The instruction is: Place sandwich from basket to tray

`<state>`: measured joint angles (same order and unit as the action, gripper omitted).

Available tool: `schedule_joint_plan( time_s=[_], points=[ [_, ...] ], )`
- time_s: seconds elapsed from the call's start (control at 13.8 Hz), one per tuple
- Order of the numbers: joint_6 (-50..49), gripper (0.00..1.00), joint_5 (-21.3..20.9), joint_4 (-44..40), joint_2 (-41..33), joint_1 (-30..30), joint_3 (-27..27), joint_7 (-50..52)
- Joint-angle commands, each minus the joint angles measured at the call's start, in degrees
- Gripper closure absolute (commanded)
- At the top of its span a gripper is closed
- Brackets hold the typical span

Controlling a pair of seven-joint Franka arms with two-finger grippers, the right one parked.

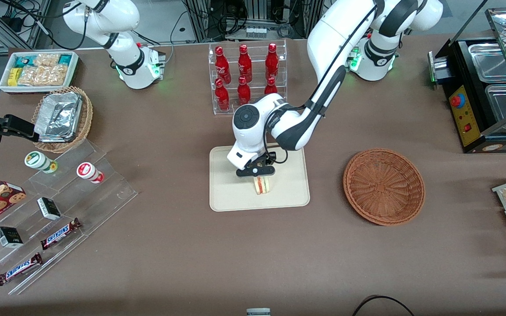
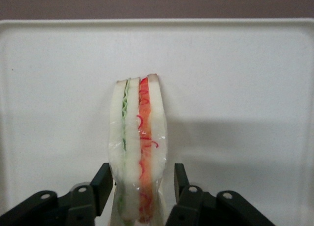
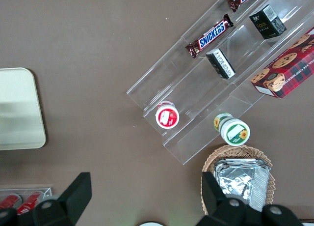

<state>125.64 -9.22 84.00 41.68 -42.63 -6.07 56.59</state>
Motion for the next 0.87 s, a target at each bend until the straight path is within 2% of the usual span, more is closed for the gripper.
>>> schedule_joint_plan(
  time_s=[0.0,0.22,0.51,0.8],
  points=[
    [-3.5,0.0,-0.5,-0.2,-4.8,0.4,0.7,1.8],
    [-11.0,0.0,-1.0,0.7,-11.5,2.6,1.2,7.2],
    [-18.1,0.0,-0.4,2.8,-20.8,10.1,1.1,6.3],
    [-21.5,0.0,2.8,10.5,-32.3,18.4,1.1,-7.5]
  ],
)
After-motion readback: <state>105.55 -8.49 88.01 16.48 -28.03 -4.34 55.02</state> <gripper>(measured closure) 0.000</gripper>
